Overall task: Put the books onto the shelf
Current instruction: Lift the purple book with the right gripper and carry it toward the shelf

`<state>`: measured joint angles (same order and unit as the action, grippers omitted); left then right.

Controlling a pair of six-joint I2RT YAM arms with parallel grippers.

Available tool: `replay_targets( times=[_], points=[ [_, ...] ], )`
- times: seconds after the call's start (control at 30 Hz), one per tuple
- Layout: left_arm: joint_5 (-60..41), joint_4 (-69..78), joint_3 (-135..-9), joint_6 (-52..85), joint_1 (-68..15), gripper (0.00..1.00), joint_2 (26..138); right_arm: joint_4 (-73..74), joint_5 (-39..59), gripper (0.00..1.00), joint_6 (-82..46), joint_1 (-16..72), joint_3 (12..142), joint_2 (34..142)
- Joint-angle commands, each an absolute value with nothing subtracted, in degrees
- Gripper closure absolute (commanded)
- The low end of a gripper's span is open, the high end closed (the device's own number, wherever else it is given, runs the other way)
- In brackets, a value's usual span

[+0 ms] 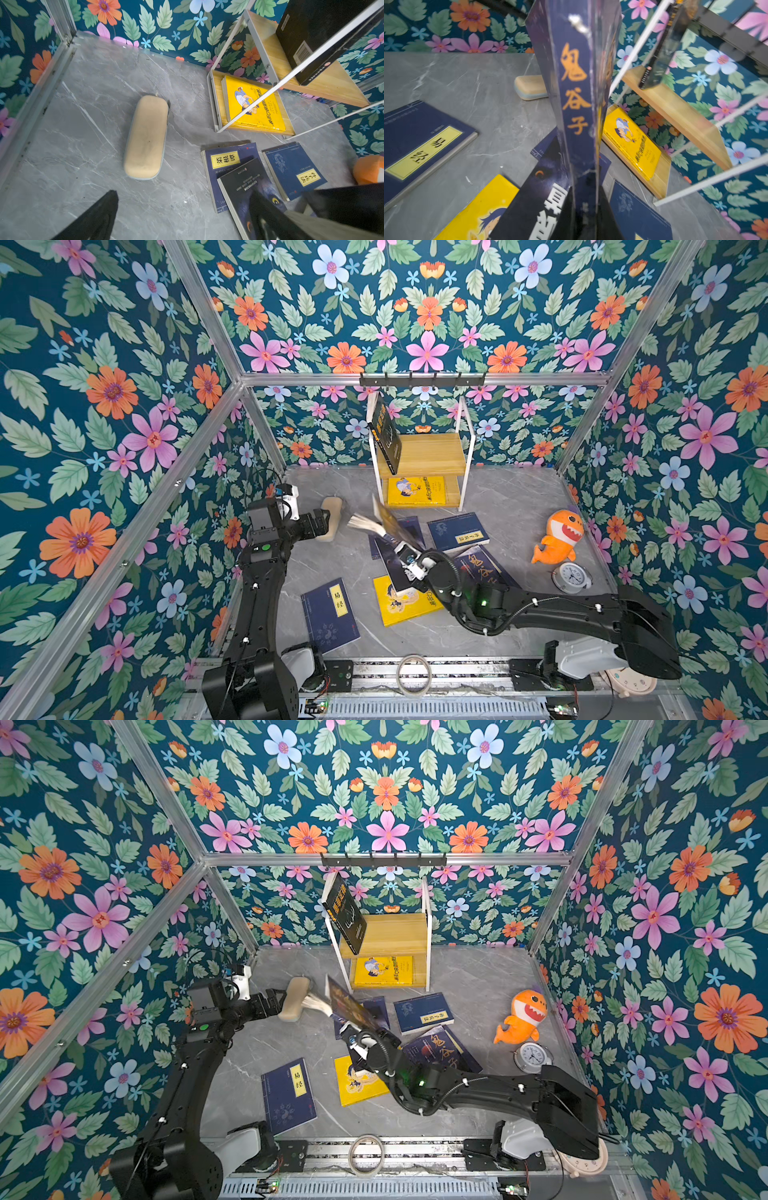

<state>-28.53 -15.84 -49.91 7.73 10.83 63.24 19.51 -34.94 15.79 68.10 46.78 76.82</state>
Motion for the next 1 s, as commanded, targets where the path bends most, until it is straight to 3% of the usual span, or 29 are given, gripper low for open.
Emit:
replay_targets(
  times=[0.0,0.2,0.4,0.63,0.97],
  points=[
    [-31.38,-10.55,-47.27,10.18,10.81,0.00,62.55,24.78,-34.97,1.00,7.98,66.07,44.36,71.54],
    [-31.90,-8.51,-44.53,8.77,9.92,0.00,62.00,24.91,-34.32,1.00,2.77,61.74,41.45,63.33],
    [-31.87,-7.03,-43.36,8.37,8.13,0.00,62.18,23.75,-33.66,1.00,-1.07,57.39,44.00,62.48],
    [-32.40,-5.75,-42.51,7.80,5.37,0.00,62.10,21.07,-30.83,1.00,-9.40,50.72,51.38,65.65],
    [-30.73,-6.68,-42.54,5.63,2.46,0.00,61.08,25.30,-28.13,1.00,-4.90,45.25,66.07,76.82]
  ],
)
